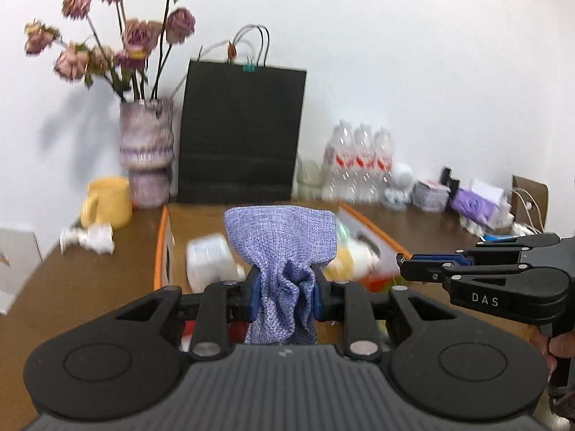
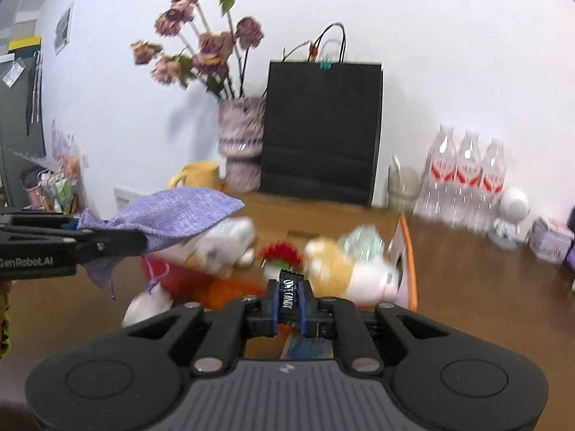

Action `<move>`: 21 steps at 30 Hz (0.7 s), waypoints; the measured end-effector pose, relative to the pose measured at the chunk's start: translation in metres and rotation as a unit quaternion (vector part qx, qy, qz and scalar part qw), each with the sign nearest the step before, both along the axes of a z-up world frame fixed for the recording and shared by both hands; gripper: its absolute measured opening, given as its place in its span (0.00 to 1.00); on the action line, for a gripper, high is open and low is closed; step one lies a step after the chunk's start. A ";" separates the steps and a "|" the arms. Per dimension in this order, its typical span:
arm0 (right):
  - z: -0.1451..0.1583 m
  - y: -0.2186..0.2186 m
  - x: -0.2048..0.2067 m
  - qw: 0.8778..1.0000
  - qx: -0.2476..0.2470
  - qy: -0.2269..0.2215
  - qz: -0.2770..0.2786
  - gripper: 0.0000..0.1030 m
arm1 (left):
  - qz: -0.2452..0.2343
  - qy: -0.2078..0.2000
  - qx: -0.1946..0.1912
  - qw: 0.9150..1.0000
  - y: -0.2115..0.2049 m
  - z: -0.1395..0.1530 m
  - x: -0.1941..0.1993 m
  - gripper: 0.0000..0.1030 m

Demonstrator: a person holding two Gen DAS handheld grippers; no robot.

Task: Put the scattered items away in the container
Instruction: 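Carry the pouch and tube into the box and open both grippers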

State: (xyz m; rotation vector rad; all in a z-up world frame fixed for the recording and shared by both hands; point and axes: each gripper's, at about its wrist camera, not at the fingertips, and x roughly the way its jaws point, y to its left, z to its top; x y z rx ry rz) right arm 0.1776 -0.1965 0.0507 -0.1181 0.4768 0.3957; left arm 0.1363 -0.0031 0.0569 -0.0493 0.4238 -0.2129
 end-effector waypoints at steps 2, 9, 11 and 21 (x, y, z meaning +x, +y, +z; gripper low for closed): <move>0.009 0.004 0.025 1.000 -0.004 -0.001 -0.001 0.10 | 0.000 -0.003 0.008 1.000 0.000 0.010 0.023 0.26; 0.017 0.028 0.113 0.999 -0.005 0.039 -0.003 0.10 | -0.001 0.040 0.019 0.999 -0.004 0.018 0.101 0.27; 0.012 0.034 0.134 0.999 -0.011 0.050 -0.004 0.10 | -0.002 0.063 0.022 0.998 -0.006 0.012 0.122 0.27; -0.024 0.051 0.222 0.991 -0.044 0.122 -0.015 0.10 | 0.004 0.189 0.050 0.981 -0.015 -0.033 0.214 0.27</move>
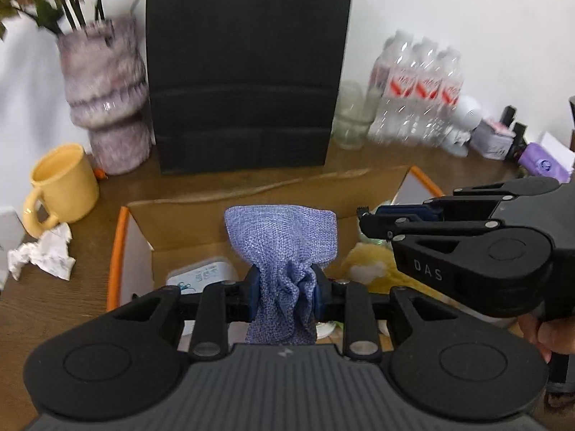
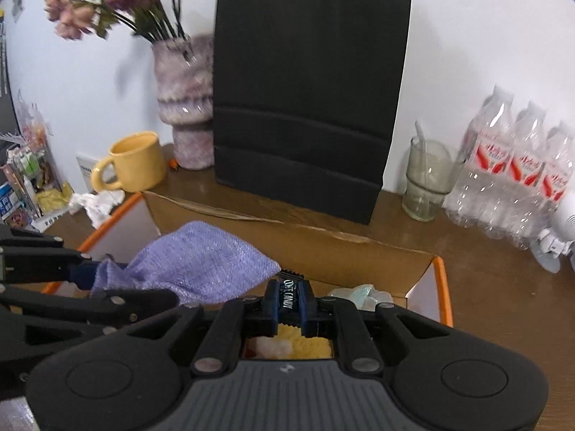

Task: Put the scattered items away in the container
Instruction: 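Carry the pouch and tube into the box and open both grippers, then move both grippers back toward the tissue and carabiner on the table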

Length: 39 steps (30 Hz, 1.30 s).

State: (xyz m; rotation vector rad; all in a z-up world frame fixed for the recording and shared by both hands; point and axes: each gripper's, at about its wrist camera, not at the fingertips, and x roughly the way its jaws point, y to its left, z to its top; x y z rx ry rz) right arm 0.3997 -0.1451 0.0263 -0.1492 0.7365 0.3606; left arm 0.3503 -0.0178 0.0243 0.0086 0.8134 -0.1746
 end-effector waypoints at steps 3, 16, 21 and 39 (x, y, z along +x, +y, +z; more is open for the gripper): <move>-0.010 0.000 0.015 1.000 -0.006 0.014 -0.005 0.10 | 0.005 0.025 -0.004 1.000 0.001 -0.009 0.017 0.27; -0.039 0.002 0.045 0.996 -0.039 0.069 -0.030 0.52 | 0.045 0.046 0.029 0.998 0.001 -0.024 0.044 0.61; -0.029 -0.019 0.040 0.997 -0.014 0.064 -0.040 0.76 | 0.053 0.030 0.012 0.998 0.015 -0.015 0.041 0.88; 0.041 -0.054 -0.080 0.997 0.040 -0.059 0.018 1.00 | 0.051 -0.120 -0.027 0.991 0.049 0.041 -0.075 1.00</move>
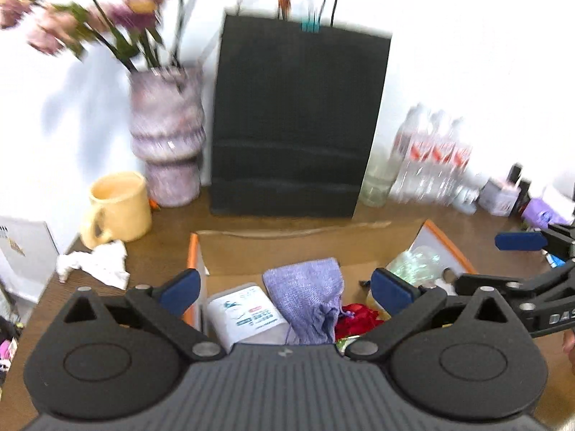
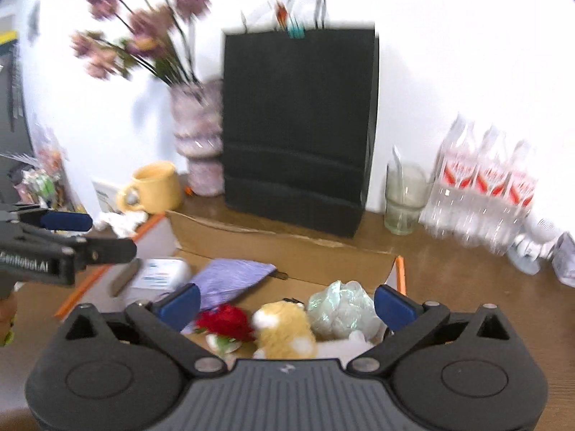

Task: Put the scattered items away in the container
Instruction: 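Move both grippers back toward the tissue and carabiner on the table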

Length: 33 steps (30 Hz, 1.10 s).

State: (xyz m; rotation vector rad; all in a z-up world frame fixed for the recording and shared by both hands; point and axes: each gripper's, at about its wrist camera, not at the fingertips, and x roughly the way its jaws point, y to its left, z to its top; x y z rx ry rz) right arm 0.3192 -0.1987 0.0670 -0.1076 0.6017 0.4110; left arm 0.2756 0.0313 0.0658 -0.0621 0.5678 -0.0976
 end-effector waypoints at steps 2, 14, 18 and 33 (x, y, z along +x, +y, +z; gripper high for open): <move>0.003 -0.006 -0.028 1.000 0.004 -0.019 0.004 1.00 | 0.003 -0.027 -0.004 1.000 0.007 0.001 -0.027 1.00; -0.056 -0.023 -0.150 0.999 0.029 -0.011 -0.044 1.00 | 0.038 -0.017 -0.066 0.997 0.032 -0.055 -0.143 1.00; -0.081 -0.026 -0.167 0.996 0.062 0.028 -0.064 1.00 | 0.058 -0.011 -0.071 0.996 0.029 -0.072 -0.162 1.00; -0.098 -0.001 -0.191 0.996 0.047 0.046 -0.052 1.00 | 0.058 -0.010 -0.015 0.998 -0.007 -0.095 -0.182 1.00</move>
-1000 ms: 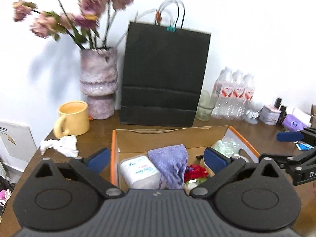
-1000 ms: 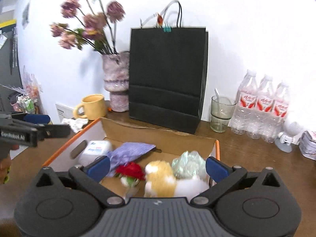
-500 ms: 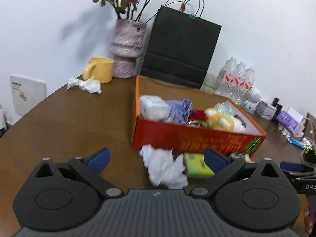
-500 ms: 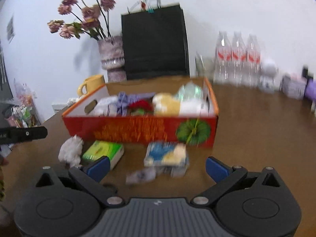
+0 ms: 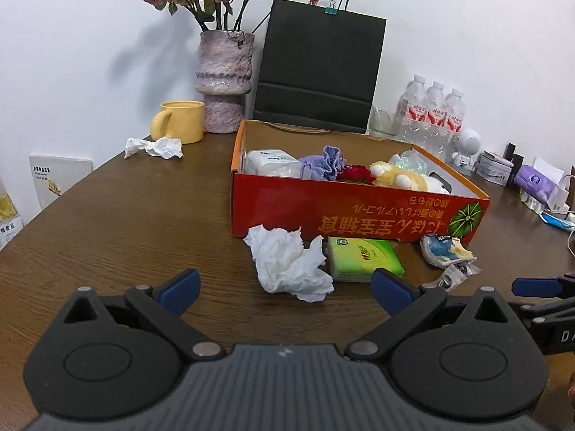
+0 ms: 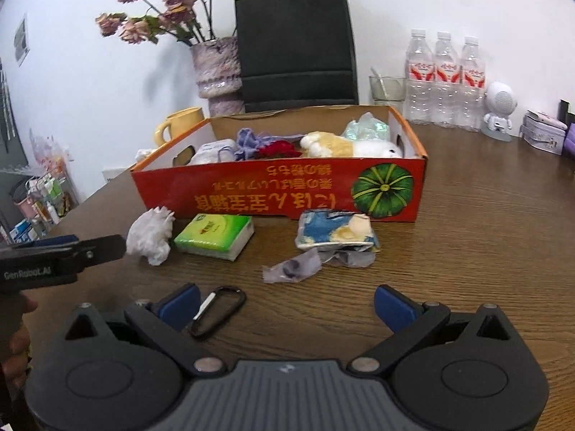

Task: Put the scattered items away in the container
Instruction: 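Move both grippers back toward the tissue and carabiner on the table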

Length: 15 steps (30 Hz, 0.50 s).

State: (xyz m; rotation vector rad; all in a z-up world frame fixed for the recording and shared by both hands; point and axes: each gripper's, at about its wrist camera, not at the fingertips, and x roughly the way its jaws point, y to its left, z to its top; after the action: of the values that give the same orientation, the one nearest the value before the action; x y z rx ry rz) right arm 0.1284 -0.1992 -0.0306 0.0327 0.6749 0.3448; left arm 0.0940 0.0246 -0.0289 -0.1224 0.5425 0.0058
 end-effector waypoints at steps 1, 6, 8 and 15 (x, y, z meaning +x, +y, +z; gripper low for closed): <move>0.000 0.001 0.000 1.000 -0.002 0.001 0.001 1.00 | 0.001 0.001 0.000 1.000 0.000 0.000 -0.001 1.00; 0.000 0.009 -0.001 1.000 -0.006 0.003 0.013 1.00 | 0.001 0.004 -0.001 1.000 0.002 -0.001 -0.002 1.00; -0.001 0.013 -0.002 1.000 -0.009 0.004 0.022 1.00 | -0.003 0.003 -0.001 1.000 0.002 -0.001 -0.002 1.00; -0.004 0.052 0.000 0.996 -0.059 0.010 0.062 0.80 | -0.019 0.025 0.014 0.999 0.007 0.002 0.016 1.00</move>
State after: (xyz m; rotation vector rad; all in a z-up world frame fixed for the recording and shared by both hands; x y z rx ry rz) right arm 0.1286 -0.1468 -0.0347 -0.1191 0.7171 0.4242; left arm 0.1096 0.0316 -0.0270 -0.0857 0.5939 -0.0209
